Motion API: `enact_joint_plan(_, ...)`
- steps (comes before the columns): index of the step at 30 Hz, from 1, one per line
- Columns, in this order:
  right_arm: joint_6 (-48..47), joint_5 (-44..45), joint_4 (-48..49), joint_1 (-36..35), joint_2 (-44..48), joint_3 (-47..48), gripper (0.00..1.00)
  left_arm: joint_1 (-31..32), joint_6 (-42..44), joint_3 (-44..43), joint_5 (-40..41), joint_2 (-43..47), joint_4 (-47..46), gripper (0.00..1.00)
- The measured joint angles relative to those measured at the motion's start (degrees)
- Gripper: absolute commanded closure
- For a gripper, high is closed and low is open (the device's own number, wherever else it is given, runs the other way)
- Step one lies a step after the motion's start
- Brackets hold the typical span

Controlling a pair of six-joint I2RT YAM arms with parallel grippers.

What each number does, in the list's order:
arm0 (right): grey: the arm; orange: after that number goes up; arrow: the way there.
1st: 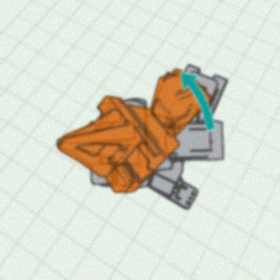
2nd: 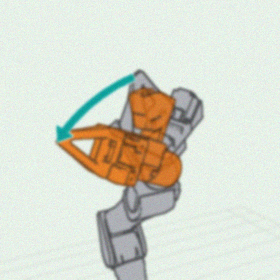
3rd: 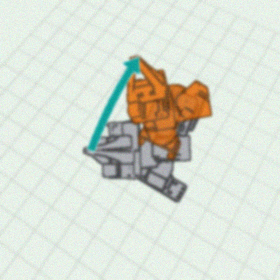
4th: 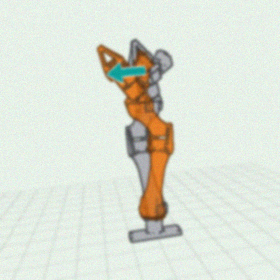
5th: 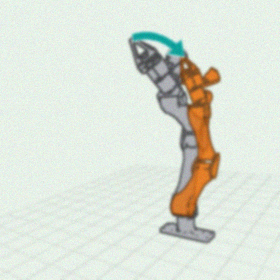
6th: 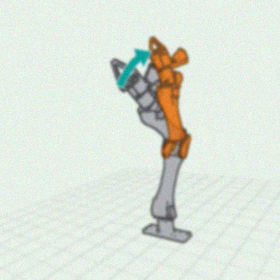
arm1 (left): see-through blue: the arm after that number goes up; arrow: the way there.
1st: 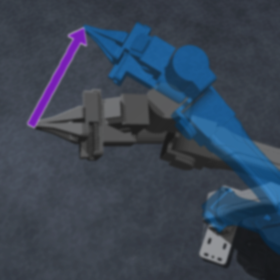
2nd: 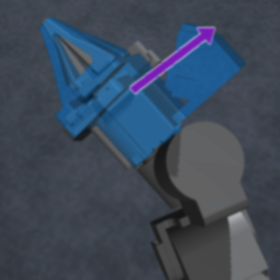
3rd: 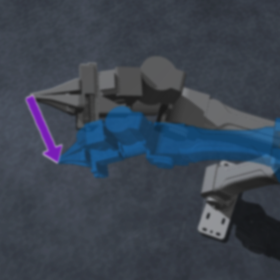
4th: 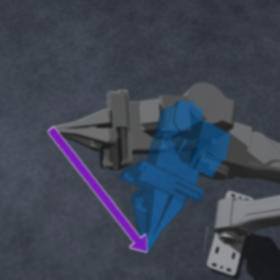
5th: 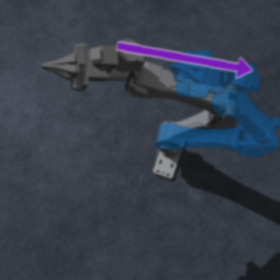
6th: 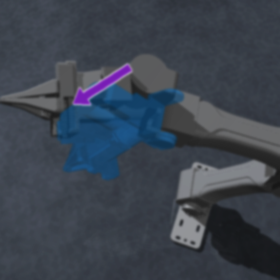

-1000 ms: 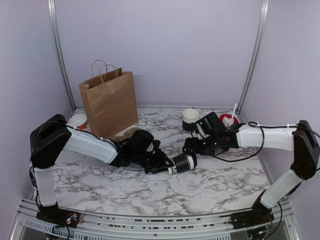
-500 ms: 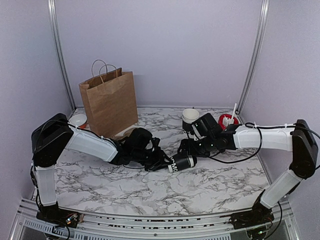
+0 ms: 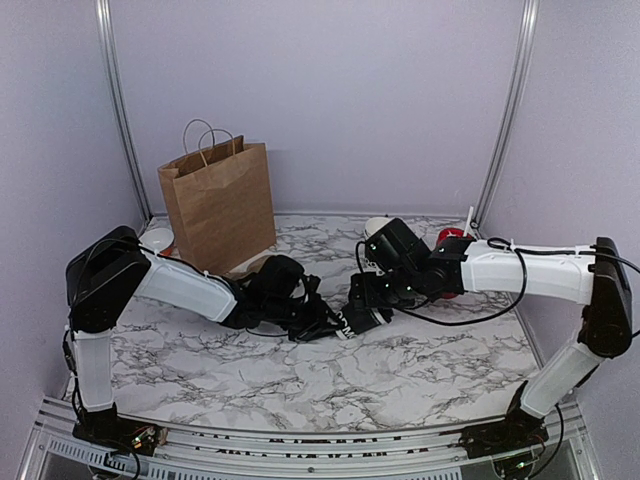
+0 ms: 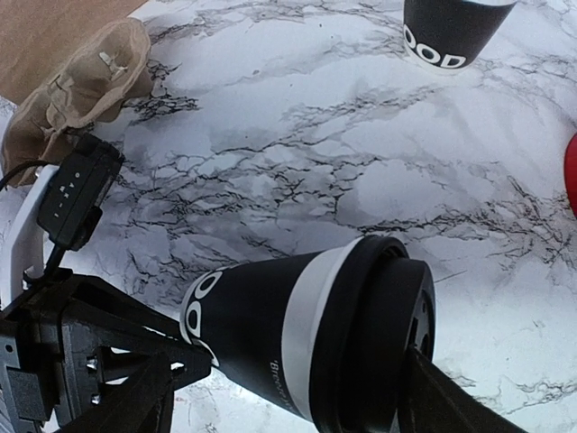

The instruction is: Pack the takeout coffee

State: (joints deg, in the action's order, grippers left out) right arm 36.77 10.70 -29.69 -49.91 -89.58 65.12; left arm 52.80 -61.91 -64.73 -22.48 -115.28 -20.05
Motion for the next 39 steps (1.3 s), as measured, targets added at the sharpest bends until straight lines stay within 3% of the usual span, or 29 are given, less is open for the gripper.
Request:
enact_joint_plan(7, 0.55, 5.38, -2.95, -4.11, -5.22, 7.15, 0.19, -0.85, 0.79, 0.52, 0.02, -0.09, 2.34, 0.76)
enact_joint_plan(14, 1.01, 1.97, -2.16, -8.76, -10.64, 12.50, 0.19, -1.22, 1.05, 1.62, 2.05, -0.81, 3.04, 0.76)
enact_joint_plan(25, 1.01, 1.22, -2.08, -9.09, -14.58, 16.90, 0.19, -2.60, 2.36, 6.54, 3.13, 2.89, 2.80, 0.75)
enact_joint_plan(28, 1.42, 2.08, -0.70, -8.98, -12.15, 15.74, 0.19, -2.78, 4.04, 7.69, 3.52, 5.99, 4.07, 0.68)
enact_joint_plan(32, 2.40, 3.28, 1.29, -4.92, -4.76, 7.50, 0.18, -4.66, 7.06, 6.69, 4.57, 9.66, 7.63, 0.57)
enact_joint_plan(39, 2.71, 0.72, 10.49, 5.99, 1.11, -6.64, 0.16, -10.64, 14.21, -8.00, 4.92, 4.92, 14.10, 0.38)
